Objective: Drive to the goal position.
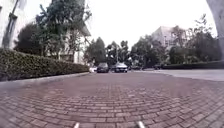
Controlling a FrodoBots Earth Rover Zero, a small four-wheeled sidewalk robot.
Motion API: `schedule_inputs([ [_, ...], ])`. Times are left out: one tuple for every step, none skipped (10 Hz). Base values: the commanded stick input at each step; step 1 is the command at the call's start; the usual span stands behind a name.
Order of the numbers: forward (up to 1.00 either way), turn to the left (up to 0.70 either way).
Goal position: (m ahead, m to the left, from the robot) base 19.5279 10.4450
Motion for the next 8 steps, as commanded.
schedule_inputs([
  [0.70,0.00],
  [0.70,0.00],
  [0.70,0.00],
  [0.70,0.00],
  [0.70,0.00],
  [0.70,0.00],
  [0.70,0.00],
  [0.70,0.00],
])
